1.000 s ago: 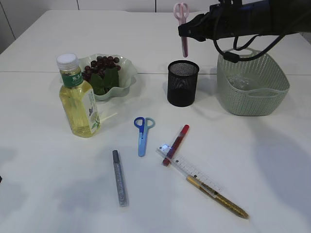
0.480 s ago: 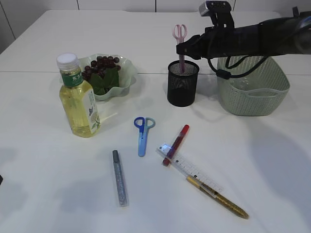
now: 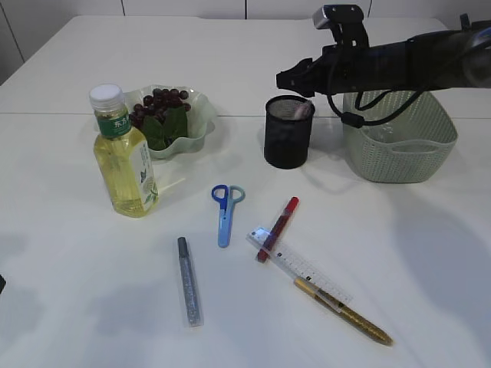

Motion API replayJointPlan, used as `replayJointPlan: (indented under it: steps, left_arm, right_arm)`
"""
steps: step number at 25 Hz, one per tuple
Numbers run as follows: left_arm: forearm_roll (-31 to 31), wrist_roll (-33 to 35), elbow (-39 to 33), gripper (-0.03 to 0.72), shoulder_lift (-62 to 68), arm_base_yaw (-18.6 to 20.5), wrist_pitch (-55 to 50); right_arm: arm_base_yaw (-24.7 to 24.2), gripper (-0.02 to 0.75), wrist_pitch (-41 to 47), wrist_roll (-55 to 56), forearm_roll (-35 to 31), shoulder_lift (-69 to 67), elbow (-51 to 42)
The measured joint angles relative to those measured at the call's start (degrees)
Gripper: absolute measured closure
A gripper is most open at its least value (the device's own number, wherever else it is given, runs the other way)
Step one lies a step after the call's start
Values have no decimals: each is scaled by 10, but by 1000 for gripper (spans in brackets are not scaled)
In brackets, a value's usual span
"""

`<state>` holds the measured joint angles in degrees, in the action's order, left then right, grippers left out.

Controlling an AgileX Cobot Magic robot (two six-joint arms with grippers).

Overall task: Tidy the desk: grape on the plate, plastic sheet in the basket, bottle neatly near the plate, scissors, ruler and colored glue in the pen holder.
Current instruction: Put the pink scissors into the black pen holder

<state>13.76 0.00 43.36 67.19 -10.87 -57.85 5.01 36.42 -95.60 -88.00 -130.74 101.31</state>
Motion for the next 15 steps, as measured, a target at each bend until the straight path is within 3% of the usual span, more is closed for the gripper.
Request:
replayJointPlan:
  steps: [7, 10, 15]
  left_arm:
    - [2, 0, 0, 219, 0, 0, 0]
    - [4, 0, 0, 219, 0, 0, 0]
    - [6, 0, 0, 219, 0, 0, -17]
  right_arm:
    - [0, 423, 0, 67, 22, 13, 0]
    - [0, 423, -1, 169, 131, 50, 0]
    - [1, 423, 27, 482, 410, 131, 0]
